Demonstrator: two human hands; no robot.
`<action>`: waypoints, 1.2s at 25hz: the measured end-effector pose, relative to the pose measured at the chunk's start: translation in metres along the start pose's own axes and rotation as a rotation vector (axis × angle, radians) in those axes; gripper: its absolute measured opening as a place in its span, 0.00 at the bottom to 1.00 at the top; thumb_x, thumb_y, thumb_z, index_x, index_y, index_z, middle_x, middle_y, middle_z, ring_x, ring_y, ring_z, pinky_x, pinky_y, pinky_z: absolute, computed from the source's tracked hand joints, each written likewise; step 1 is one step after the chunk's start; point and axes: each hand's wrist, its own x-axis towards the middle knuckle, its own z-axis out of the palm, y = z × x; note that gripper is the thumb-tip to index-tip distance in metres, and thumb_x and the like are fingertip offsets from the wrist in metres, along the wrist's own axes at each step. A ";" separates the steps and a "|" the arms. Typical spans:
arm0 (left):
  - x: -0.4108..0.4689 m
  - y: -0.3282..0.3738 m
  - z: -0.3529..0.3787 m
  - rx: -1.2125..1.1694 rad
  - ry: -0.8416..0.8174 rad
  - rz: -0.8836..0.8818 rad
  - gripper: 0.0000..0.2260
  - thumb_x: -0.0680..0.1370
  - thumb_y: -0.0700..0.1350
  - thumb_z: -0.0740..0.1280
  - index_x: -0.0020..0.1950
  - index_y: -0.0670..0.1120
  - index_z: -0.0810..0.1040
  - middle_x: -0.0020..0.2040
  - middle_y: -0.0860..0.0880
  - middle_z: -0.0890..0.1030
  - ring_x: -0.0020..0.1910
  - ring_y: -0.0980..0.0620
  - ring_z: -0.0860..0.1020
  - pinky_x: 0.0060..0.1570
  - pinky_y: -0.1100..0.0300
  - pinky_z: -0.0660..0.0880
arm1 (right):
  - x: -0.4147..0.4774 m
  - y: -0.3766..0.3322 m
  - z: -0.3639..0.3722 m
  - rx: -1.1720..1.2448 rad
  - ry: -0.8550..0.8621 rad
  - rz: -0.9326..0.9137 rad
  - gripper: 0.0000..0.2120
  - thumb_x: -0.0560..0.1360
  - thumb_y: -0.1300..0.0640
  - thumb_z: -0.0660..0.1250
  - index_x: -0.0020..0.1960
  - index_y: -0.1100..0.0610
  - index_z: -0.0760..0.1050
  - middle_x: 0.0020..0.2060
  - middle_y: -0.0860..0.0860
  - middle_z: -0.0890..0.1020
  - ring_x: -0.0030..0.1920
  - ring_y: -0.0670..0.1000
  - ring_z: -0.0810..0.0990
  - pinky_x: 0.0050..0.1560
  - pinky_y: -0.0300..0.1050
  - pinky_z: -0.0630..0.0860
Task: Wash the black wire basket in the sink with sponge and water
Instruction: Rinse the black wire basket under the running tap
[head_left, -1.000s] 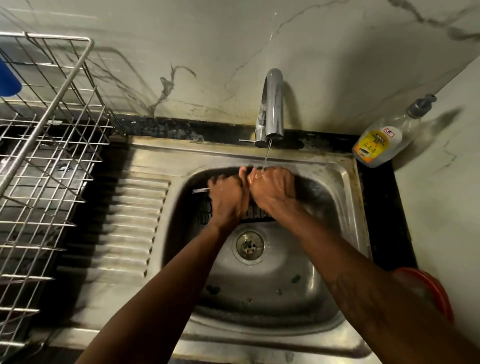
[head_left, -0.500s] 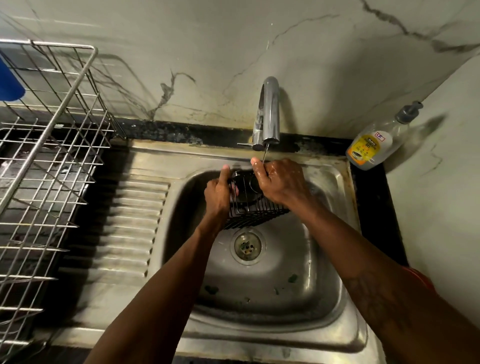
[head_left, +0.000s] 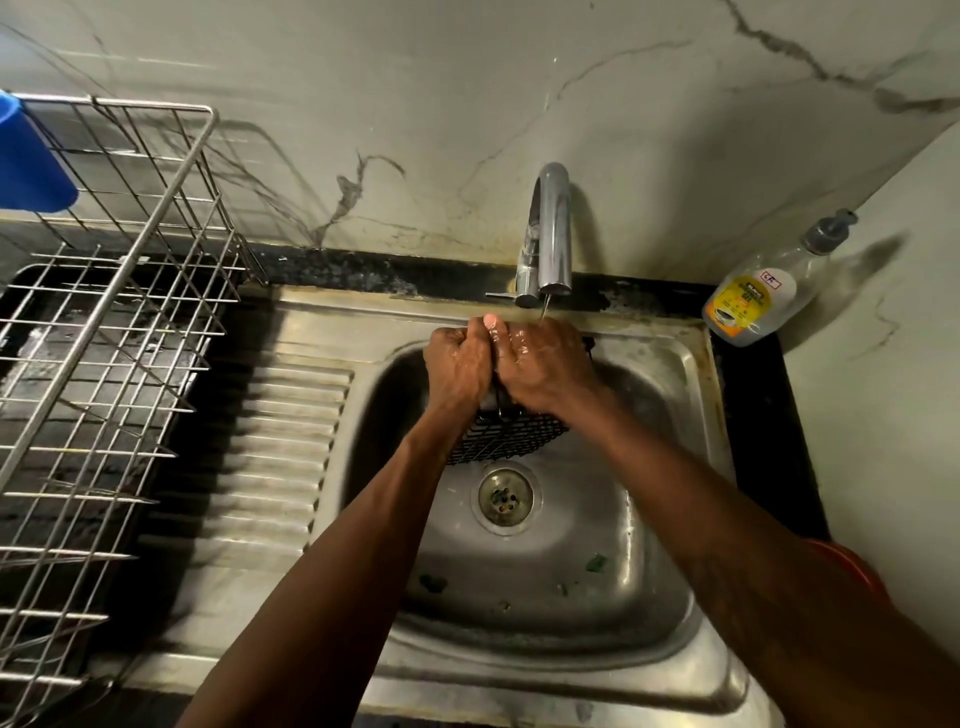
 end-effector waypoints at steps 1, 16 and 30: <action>-0.004 0.002 0.002 0.005 -0.007 0.010 0.23 0.82 0.50 0.63 0.26 0.47 0.72 0.22 0.54 0.71 0.22 0.56 0.69 0.27 0.61 0.69 | 0.009 0.008 -0.009 0.049 -0.124 0.037 0.26 0.86 0.45 0.49 0.38 0.54 0.77 0.33 0.55 0.80 0.32 0.52 0.75 0.46 0.54 0.79; 0.005 -0.007 -0.020 -0.084 0.045 -0.080 0.15 0.74 0.46 0.67 0.30 0.40 0.74 0.28 0.44 0.71 0.28 0.50 0.69 0.30 0.55 0.70 | 0.028 -0.006 -0.006 -0.125 -0.266 0.239 0.29 0.85 0.38 0.48 0.55 0.57 0.79 0.54 0.60 0.82 0.56 0.61 0.80 0.58 0.55 0.72; -0.004 0.004 -0.001 -0.084 0.148 -0.097 0.14 0.79 0.42 0.66 0.33 0.45 0.74 0.28 0.51 0.76 0.22 0.62 0.74 0.25 0.68 0.71 | -0.048 0.038 0.002 0.134 -0.135 0.310 0.19 0.84 0.49 0.54 0.54 0.52 0.83 0.44 0.48 0.86 0.35 0.31 0.77 0.59 0.33 0.68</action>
